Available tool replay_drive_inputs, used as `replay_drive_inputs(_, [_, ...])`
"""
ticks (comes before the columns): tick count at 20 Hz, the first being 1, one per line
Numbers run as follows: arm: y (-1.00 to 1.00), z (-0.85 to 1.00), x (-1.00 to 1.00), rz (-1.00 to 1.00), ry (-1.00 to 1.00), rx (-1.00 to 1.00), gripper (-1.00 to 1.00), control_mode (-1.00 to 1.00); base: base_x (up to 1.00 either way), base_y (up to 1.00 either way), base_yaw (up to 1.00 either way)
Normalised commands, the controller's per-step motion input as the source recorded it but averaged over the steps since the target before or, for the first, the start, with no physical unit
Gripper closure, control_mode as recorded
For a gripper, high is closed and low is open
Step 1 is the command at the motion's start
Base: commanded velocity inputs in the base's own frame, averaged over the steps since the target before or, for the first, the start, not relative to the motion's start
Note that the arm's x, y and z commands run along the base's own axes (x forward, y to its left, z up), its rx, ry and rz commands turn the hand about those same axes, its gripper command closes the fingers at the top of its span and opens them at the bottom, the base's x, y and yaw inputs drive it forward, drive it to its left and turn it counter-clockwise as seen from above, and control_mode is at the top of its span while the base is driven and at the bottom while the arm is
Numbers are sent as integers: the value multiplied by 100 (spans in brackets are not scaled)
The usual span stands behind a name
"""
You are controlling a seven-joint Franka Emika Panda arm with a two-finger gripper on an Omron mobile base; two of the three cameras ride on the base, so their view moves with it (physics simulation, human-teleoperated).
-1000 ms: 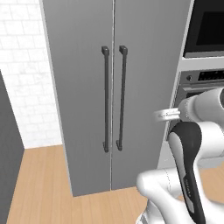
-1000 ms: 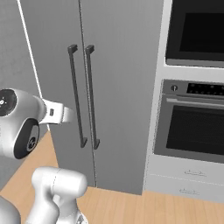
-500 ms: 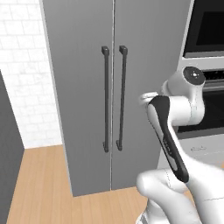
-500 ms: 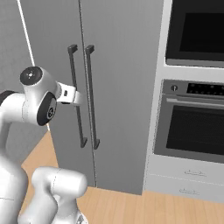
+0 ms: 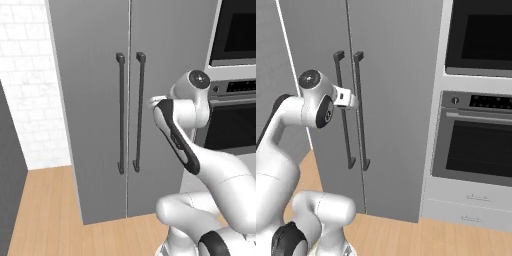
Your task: Take the strawberry from the fridge and place it on top of the pancake, located on the dining counter.
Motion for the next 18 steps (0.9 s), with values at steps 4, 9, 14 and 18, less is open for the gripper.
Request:
replay_drive_inputs(4, [7, -6, 87, 0, 12, 0, -100, -100, 0, 0, 0])
replay_drive_inputs(9, [2, 0, 64, 0, 5, 0, -100, -100, 0, 0, 0])
replay_drive_inputs(14, [5, -12, 47, 0, -6, 0, -100, -100, 0, 0, 0])
replay_drive_inputs(18, [5, -19, 65, 0, -1, 0, -100, -100, 0, 0, 0])
